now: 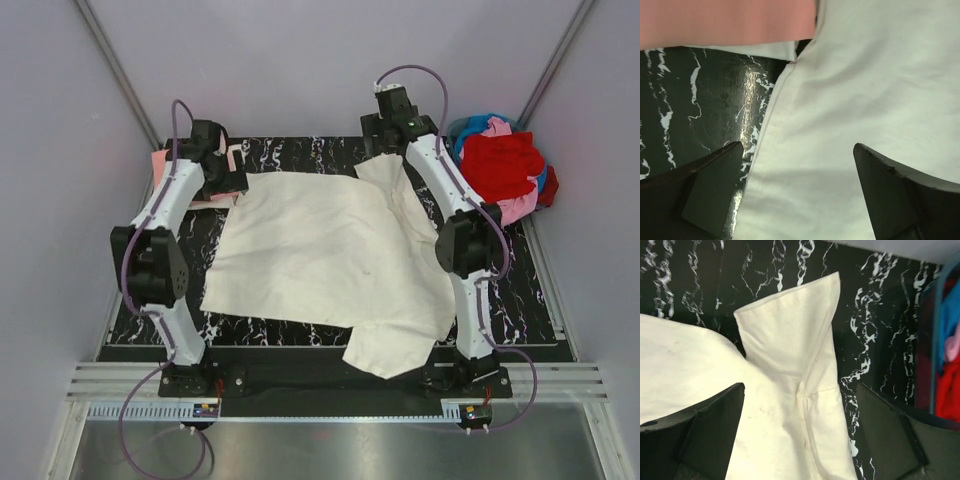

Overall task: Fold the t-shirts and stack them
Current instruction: Flatten the tshirt out

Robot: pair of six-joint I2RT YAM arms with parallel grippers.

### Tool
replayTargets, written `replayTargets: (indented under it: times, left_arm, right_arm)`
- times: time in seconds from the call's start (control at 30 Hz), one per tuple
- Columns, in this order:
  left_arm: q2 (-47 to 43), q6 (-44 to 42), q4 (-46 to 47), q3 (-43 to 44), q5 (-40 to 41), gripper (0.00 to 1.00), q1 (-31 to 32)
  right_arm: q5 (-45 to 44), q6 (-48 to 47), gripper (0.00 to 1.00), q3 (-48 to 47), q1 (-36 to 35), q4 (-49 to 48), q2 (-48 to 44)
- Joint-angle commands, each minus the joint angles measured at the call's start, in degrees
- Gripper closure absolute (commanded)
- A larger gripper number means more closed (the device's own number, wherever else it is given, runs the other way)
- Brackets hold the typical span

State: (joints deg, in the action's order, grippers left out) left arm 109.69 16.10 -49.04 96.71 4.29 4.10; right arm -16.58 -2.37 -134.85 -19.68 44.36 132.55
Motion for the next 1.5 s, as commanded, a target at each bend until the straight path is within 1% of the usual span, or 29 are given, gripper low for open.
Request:
replayTargets:
  times: [0.0, 0.03, 0.07, 0.1, 0.13, 0.17, 0.2, 0.23, 0.27, 0.33, 0.37, 0.43, 0.47, 0.5, 0.57, 0.67, 0.83, 1.0, 1.1, 1.13, 1.23, 1.37, 1.4, 1.47]
  left_arm:
    - [-14.3, 1.1, 4.6, -0.8, 0.4, 0.01, 1.1]
    - [-15.2, 1.4, 4.6, -1.9, -0.7, 0.02, 1.1]
    - [-17.3, 1.7, 5.2, -4.7, -1.1, 0.02, 1.3]
    - [-18.5, 1.9, 5.2, -6.2, -1.2, 0.03, 1.4]
    - [-19.8, 2.4, 5.4, -7.7, -1.2, 0.04, 1.6]
    - [-22.4, 2.7, 5.7, -11.4, -1.1, 0.04, 2.0]
    - [-23.8, 3.0, 5.9, -13.5, -1.0, 0.05, 2.5]
    - [-25.4, 3.9, 6.1, -15.7, 0.2, 0.05, 2.9]
    - [-28.4, 4.5, 7.1, -20.5, 0.6, 0.07, 4.0]
    - [-33.0, 7.1, 8.3, -25.7, 1.2, 0.09, 5.0]
    - [-34.5, 7.9, 10.2, -31.0, 1.1, 0.1, 6.0]
    - [-37.0, 11.1, 12.2, -36.2, 0.7, 0.11, 6.8]
    - [-39.1, 12.3, 14.8, -41.4, 0.3, 0.13, 7.1]
    - [-40.0, 13.4, 16.2, -43.9, -0.7, 0.15, 7.4]
    - [-41.9, 16.3, 20.0, -50.3, -0.7, 0.17, 7.6]
    - [-41.8, 19.4, 24.2, -55.6, 0.0, 0.19, 7.7]
    - [-38.0, 20.9, 27.8, -57.9, 0.5, 0.22, 7.7]
    - [-37.3, 21.6, 30.0, -60.2, 1.9, 0.23, 7.7]
    - [-36.8, 21.9, 30.3, -60.8, 1.9, 0.27, 7.5]
    - [-36.6, 22.0, 30.4, -60.8, 2.1, 0.29, 7.4]
    - [-35.6, 22.0, 30.4, -60.8, 1.9, 0.3, 7.2]
    - [-34.5, 22.6, 29.6, -60.6, 2.4, 0.3, 7.0]
    - [-34.2, 22.8, 29.4, -60.5, 2.8, 0.3, 6.9]
    - [-33.1, 23.3, 28.6, -60.0, 3.2, 0.3, 6.9]
  right_arm:
    - [-3.2, 4.3, 0.0, 4.7, -0.7, -2.3, -13.4]
    - [-3.1, 5.5, 0.0, 10.4, -0.7, -3.9, -16.9]
    - [-2.3, 6.3, 0.0, 13.5, -0.7, -4.8, -18.7]
    - [-1.0, 6.8, 0.0, 20.2, -0.6, -6.1, -20.6]
    - [1.4, 8.2, 0.0, 22.9, -0.6, -7.4, -23.4]
    - [2.7, 9.0, 0.0, 25.4, -0.6, -7.9, -24.3]
    - [4.1, 9.4, 0.0, 29.8, -0.6, -8.5, -25.1]
    - [4.4, 10.0, 0.0, 31.5, -0.6, -9.8, -25.4]
    - [4.4, 10.2, 0.04, 32.8, -0.6, -10.3, -25.2]
    - [3.7, 10.6, 0.14, 32.7, 0.1, -8.7, -22.4]
    - [3.2, 11.1, 0.25, 31.8, 0.4, -7.6, -21.2]
    - [3.3, 11.8, 0.36, 28.9, 2.1, -4.5, -17.6]
    - [3.0, 11.9, 0.39, 28.4, 2.5, -3.8, -16.6]
    - [3.7, 12.3, 0.43, 27.8, 3.2, -3.1, -15.1]
    - [5.2, 12.3, 0.45, 28.2, 4.6, -2.9, -14.2]
    - [6.8, 11.3, 0.47, 28.4, 4.9, -3.3, -12.1]
    - [9.0, 10.6, 0.46, 24.3, 5.0, -2.3, -6.8]
    - [11.2, 10.9, 0.47, 21.6, 5.0, -1.8, -2.1]
    - [10.2, 10.5, 0.49, 20.2, 5.0, -1.6, 0.3]
    - [9.9, 10.5, 0.49, 19.9, 5.0, -1.5, 0.8]
    - [9.6, 9.6, 0.5, 18.3, 5.2, -1.0, 2.8]
    - [9.9, 9.6, 0.62, 17.2, 5.6, -0.3, 3.9]
    - [9.6, 9.4, 0.68, 17.4, 5.7, -0.3, 3.9]
    - [8.7, 9.1, 0.74, 17.9, 5.6, -0.3, 3.5]
